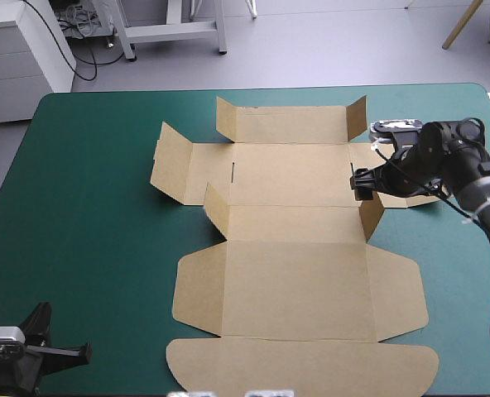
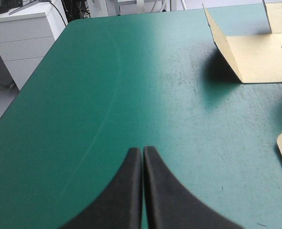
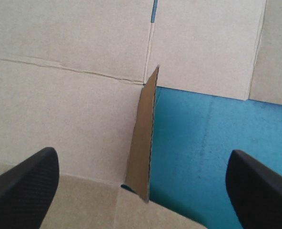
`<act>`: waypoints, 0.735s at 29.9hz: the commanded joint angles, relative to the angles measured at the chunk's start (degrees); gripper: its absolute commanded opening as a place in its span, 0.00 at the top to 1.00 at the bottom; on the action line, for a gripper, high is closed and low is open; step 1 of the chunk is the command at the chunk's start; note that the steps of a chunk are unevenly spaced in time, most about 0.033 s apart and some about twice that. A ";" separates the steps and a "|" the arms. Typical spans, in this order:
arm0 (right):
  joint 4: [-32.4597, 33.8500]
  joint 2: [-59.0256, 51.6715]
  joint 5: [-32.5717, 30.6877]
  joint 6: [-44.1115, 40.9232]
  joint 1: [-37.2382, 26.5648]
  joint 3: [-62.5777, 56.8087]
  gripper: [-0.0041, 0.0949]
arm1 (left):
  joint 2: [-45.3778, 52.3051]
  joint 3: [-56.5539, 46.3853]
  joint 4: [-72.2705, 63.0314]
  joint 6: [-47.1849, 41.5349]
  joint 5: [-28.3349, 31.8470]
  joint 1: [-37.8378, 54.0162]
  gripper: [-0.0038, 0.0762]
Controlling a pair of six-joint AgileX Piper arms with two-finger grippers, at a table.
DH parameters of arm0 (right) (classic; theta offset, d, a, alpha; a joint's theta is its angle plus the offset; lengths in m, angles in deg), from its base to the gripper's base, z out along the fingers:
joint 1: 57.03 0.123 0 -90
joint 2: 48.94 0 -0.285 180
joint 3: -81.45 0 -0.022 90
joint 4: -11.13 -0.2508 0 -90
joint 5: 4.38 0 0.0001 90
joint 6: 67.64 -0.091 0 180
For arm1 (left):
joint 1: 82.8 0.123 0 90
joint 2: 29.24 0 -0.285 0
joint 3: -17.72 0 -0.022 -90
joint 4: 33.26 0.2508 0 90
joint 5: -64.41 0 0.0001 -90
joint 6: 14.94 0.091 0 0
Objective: Fold the box
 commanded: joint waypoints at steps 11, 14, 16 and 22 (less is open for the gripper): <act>-0.43 15.09 -5.82 3.75 0.00 9.19 0.07 | 0.58 1.03 -0.09 -0.09 4.57 0.00 0.96; -2.22 15.99 -5.82 3.68 0.00 9.19 0.07 | 0.58 1.03 -0.09 -0.09 4.57 0.00 0.96; -3.26 15.99 -5.82 3.91 0.00 9.19 0.07 | 0.58 1.03 -0.09 -0.09 4.57 0.00 0.96; -3.60 15.40 -5.87 3.59 0.00 9.19 0.19 | 0.58 1.03 -0.09 -0.09 4.57 0.00 0.96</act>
